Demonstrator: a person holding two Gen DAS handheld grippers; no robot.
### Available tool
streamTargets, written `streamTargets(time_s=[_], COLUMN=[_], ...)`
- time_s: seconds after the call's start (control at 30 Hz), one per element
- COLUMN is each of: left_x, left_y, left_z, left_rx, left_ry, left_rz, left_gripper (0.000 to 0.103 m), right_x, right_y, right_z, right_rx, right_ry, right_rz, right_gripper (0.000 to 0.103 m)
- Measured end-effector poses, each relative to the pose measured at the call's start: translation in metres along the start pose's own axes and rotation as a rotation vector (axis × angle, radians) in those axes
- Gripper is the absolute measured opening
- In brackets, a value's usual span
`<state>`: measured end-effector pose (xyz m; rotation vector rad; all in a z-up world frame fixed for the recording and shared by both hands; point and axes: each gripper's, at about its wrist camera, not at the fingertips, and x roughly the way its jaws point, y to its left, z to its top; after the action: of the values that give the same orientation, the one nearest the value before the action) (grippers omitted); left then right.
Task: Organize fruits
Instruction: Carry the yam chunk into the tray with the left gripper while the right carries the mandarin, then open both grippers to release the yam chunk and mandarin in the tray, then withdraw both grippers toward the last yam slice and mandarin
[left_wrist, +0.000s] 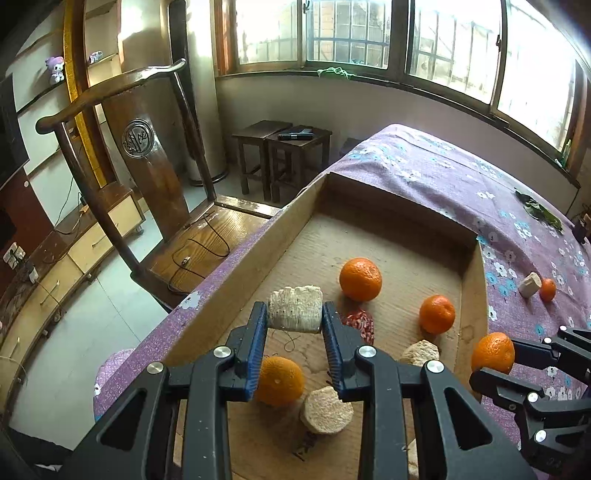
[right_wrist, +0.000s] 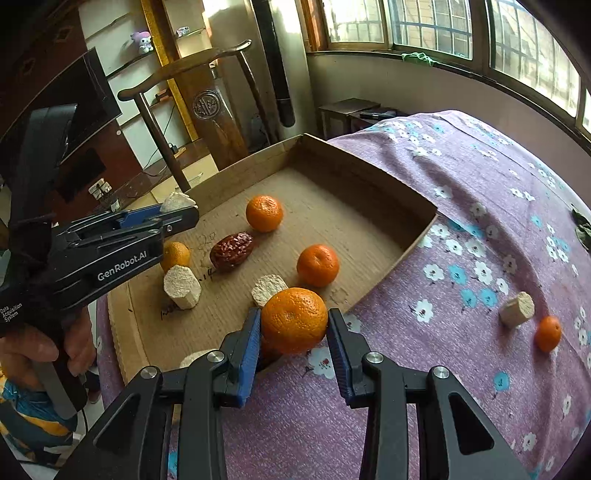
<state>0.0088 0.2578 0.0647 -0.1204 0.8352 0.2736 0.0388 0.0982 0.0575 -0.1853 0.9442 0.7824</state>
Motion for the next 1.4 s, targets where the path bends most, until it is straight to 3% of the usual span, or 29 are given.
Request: streamTargets(time_s=[0.43,0.73,0.93,1.1,1.33,1.4], left_x=[0.025,0.027,0.031,0.023,0.006,-0.001], left_y=[0.007,0.006,0.007,0.009,-0.001,-0.005], left_z=[0.008,0.007,0.000,0.001,-0.001,-0.002], left_rx=[-0.008,0.011,0.007,-0.015,-0.008,-0.011], left_ry=[0.037,0.059,0.079,0.054,0.011,-0.008], left_rz=[0.037,0.047,0.054,0.060,0.061,0.056], left_gripper=[0.029,0.029,0.030,0.061,0.063,0.070], right_x=[0.039,0.061,0.059,0.041,0.009,-0.002], right_y=[0.033,0.044,0.039,0.032,0.021,0.016], right_z=[0.013,0.012,0.011,0.004,-0.006,-0.010], right_rx=[-0.070,-0.093,-0.059,-0.023,0.015,0.034], right_ry=[0.057,0.105,0.090,0.054,-0.006,-0.025], right_rz=[0.118,0.106,0.109,0.119,0.093,0.071], right_gripper=[0.039,0.040,0.040,0.043,0.050,0.060])
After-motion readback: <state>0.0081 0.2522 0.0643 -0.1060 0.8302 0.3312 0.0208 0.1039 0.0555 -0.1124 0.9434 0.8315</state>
